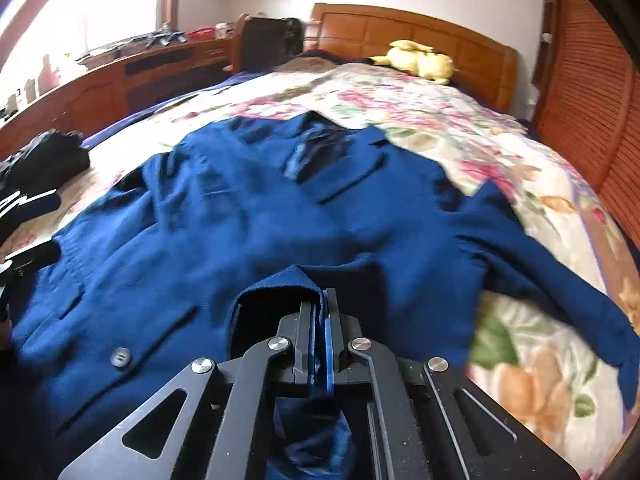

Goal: Fold large clothes

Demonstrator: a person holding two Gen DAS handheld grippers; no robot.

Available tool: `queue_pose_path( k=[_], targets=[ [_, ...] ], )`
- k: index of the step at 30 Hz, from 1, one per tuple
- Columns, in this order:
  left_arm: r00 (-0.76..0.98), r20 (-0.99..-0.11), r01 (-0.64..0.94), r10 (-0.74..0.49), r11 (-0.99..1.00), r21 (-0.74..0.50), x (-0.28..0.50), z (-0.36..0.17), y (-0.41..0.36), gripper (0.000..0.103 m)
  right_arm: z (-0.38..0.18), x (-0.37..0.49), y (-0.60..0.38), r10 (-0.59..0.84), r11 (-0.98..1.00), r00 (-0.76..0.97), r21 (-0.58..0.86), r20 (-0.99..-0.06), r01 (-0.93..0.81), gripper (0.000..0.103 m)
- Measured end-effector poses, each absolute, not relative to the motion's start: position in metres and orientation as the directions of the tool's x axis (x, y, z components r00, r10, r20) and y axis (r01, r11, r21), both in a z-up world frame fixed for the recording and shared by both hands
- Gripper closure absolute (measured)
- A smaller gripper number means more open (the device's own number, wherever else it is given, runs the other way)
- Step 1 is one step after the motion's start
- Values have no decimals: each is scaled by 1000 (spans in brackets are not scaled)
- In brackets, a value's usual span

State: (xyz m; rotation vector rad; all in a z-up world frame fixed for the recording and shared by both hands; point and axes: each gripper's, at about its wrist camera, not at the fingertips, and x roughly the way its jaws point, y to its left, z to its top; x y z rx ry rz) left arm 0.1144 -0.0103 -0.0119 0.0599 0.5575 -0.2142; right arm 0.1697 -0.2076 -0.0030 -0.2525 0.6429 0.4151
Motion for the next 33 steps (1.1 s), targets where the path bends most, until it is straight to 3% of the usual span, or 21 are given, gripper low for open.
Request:
queue_pose_path(
  k=[12, 14, 19, 20, 33],
  targets=[
    [825, -529, 227, -198, 974, -10, 115, -13, -25, 25, -11, 177, -268, 107, 962, 763, -128, -638, -243, 100],
    [823, -531, 232, -201, 973, -9, 115, -13, -27, 25, -10, 171, -276, 91, 965, 771, -136, -630, -225, 92],
    [818, -536, 240, -209, 971, -13, 114, -15, -30, 25, -9, 156, -291, 107, 969, 784, -111, -611, -219, 46],
    [817, -536, 241, -212, 970, -16, 114, -15, -31, 25, -10, 154, -295, 97, 970, 788, -119, -608, -211, 44],
    [806, -544, 264, -233, 964, -21, 114, -16, -36, 25, -8, 178, -428, -135, 984, 771, -173, -623, 33, 42]
  ],
)
